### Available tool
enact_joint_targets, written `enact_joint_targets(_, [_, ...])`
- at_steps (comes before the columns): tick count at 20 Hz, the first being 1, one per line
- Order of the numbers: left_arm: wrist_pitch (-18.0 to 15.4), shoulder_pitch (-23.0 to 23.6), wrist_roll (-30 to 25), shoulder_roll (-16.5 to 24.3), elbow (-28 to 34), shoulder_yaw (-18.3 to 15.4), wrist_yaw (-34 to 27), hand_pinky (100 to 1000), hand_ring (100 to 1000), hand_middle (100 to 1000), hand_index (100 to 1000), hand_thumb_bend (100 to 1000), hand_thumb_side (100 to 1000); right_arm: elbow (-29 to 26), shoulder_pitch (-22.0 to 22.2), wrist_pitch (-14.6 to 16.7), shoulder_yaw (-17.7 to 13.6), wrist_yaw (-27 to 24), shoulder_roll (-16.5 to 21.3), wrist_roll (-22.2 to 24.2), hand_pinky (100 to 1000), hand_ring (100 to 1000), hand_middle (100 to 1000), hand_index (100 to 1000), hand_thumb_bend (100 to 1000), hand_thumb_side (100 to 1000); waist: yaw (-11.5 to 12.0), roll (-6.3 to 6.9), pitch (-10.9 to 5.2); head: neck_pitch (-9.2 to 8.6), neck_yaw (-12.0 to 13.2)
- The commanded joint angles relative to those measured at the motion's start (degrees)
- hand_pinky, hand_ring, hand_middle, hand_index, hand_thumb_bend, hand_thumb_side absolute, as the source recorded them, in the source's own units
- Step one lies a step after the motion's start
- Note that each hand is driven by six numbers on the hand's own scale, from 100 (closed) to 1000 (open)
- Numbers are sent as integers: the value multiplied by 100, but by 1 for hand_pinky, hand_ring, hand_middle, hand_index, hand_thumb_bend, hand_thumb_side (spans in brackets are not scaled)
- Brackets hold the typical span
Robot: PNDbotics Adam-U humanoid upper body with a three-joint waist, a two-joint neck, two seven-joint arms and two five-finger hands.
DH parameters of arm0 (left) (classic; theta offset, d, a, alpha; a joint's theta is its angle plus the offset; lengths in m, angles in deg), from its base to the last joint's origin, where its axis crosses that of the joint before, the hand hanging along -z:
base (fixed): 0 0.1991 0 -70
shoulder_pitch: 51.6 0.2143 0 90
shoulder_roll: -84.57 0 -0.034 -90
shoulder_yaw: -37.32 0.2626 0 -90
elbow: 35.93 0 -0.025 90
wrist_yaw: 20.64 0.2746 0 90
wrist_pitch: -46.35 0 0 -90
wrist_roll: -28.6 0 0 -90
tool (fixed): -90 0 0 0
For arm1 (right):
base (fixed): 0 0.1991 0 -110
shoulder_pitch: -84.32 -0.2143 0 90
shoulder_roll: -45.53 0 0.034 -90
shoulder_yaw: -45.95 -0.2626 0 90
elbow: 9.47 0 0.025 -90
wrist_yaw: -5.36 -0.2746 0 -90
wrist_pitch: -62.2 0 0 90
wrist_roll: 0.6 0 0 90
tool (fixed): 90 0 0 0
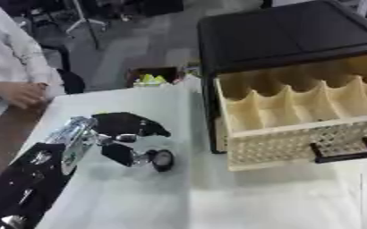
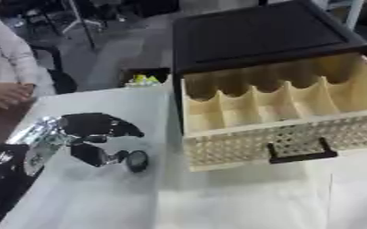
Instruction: Pick up objects from table and place into drawer.
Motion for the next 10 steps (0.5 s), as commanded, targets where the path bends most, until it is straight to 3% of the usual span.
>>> enact_joint_targets(1, [-815, -76, -913, 168, 123, -11, -96, 712, 855, 863, 1000, 100, 1000, -92, -94, -3, -15, -25, 56, -12, 282, 477, 457, 642, 868, 987, 5, -55, -138, -25, -2])
enact_joint_targets(10, [-815, -58, -1188, 179, 187, -7, -293, 715, 856, 863, 1000, 100, 1000, -92, -101, 6, -17, -28, 41, -26, 285, 478, 458, 642, 868, 987, -11, -82, -157, -5, 7])
